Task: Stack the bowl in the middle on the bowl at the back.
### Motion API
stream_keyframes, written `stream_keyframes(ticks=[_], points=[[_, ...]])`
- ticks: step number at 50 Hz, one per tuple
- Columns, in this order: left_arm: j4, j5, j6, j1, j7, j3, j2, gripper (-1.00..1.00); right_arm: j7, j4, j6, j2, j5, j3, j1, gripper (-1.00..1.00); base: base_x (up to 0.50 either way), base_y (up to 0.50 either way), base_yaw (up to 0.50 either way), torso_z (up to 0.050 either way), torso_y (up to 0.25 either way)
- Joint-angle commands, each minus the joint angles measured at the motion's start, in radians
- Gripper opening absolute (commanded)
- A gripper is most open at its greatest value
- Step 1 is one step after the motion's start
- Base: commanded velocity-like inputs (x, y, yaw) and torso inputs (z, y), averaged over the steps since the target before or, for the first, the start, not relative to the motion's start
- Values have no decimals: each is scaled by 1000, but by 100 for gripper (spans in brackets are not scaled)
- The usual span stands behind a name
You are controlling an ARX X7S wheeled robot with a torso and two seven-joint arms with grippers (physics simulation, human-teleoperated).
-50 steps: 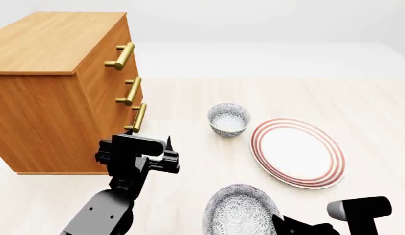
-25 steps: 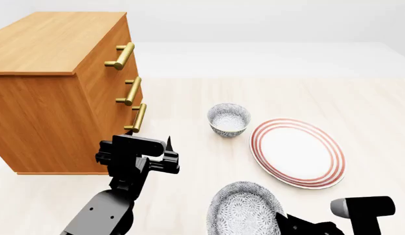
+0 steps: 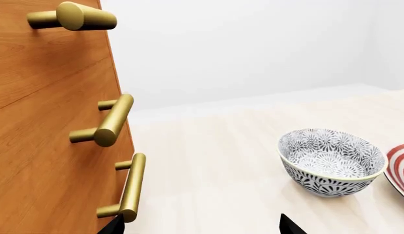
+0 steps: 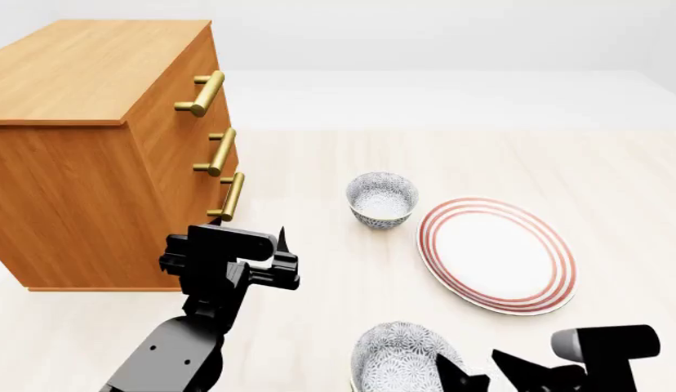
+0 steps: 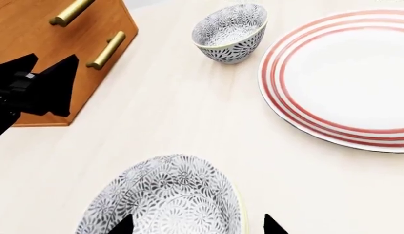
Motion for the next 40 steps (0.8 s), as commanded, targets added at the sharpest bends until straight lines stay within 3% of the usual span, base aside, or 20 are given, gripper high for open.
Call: stream_keyframes(ticks=[1, 21, 40], points=[[-1, -3, 1, -1, -3, 3, -2, 100, 6, 8, -7, 1, -10, -16, 12, 100, 0, 0, 0, 0, 0], [92, -50, -38, 14, -10, -20, -28, 100, 85, -17, -44, 46, 72, -6, 57, 100, 0, 0, 0, 0, 0], [400, -194, -112, 69, -20, -120, -99, 100, 208, -113, -70, 112, 26, -4, 201, 100, 0, 0, 0, 0, 0]])
